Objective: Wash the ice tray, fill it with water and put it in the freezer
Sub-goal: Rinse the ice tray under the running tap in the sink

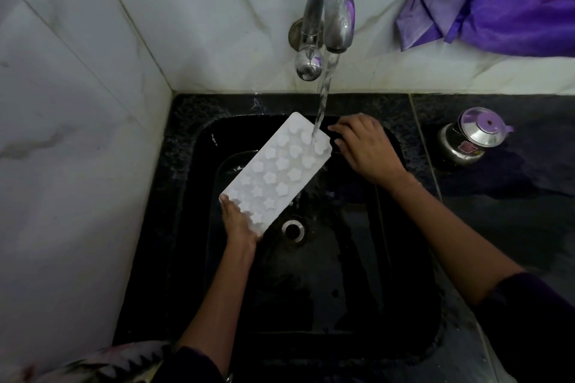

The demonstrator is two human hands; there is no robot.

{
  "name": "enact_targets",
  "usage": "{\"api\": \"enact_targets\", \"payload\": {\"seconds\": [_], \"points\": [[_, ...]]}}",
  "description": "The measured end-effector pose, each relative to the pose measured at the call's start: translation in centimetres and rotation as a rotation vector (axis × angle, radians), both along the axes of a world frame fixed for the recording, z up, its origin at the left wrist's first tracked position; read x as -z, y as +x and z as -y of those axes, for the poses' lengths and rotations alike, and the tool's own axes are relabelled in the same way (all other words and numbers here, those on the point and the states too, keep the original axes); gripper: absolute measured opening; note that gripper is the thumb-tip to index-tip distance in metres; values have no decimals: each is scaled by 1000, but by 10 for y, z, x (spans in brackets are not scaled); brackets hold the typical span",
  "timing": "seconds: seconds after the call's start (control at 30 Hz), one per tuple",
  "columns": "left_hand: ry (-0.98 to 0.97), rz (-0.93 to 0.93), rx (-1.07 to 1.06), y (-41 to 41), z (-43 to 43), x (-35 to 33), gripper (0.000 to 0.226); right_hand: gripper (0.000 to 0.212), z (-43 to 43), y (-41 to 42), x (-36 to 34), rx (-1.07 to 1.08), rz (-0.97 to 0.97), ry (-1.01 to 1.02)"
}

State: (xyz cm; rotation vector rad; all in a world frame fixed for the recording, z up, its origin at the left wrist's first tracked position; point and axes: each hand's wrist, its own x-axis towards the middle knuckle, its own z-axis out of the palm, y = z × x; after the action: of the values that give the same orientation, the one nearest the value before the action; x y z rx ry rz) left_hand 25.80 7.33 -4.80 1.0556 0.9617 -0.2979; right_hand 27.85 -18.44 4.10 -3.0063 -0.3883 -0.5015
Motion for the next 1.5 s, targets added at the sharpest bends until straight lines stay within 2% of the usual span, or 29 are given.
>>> {"api": "enact_targets", "payload": {"seconds": [0.13,0.3,0.43,0.5,0.57,0.63,0.7,0.73,0.8,0.93,1.03,1.13,1.2,1.27,1.37,1.43,1.47,1.5], "points": [[-16,-13,2,-1,9,-6,51,47,-28,2,12,-53,-114,17],[-51,-14,-26,-2,27,-14,46,63,-77,-13,33,163,-133,64],[-133,4,-37,-3,29,-12,48,63,-109,-28,44,60,-167,10],[-207,110,-9,-7,36,-12,48,61,-126,-37,49,-103,-182,-15],[-192,399,-54,-14,50,-16,31,57,-141,-43,54,-267,-213,-55],[-121,489,-91,-14,43,-12,39,54,-146,-43,57,-321,-243,-54],[-102,373,7,-11,36,-7,37,53,-138,-35,57,-308,-249,-58],[-164,221,15,-8,30,-3,47,54,-131,-29,57,-290,-245,-80],[-76,30,27,-7,21,-7,61,57,-114,-18,53,-215,-254,-109],[40,-16,49,-12,16,-16,60,69,-79,-2,42,123,-279,-42],[115,-42,52,-11,12,-20,57,68,-63,1,36,429,-334,233],[45,-83,72,-12,13,-22,78,61,-59,-1,33,633,-402,695],[-5,-156,75,-10,14,-26,82,54,-62,-8,32,701,-380,844],[-37,-186,89,-5,12,-23,71,52,-65,-15,27,743,-376,941],[-65,-234,208,0,0,-19,65,59,-57,-15,34,779,-502,1105],[-196,-272,285,1,-7,-19,66,69,-52,-13,42,861,-581,1407],[-273,-264,280,1,-8,-20,66,70,-49,-13,46,909,-602,1623],[-329,-242,241,1,-9,-22,66,61,-46,-14,51,918,-617,1826]]}}
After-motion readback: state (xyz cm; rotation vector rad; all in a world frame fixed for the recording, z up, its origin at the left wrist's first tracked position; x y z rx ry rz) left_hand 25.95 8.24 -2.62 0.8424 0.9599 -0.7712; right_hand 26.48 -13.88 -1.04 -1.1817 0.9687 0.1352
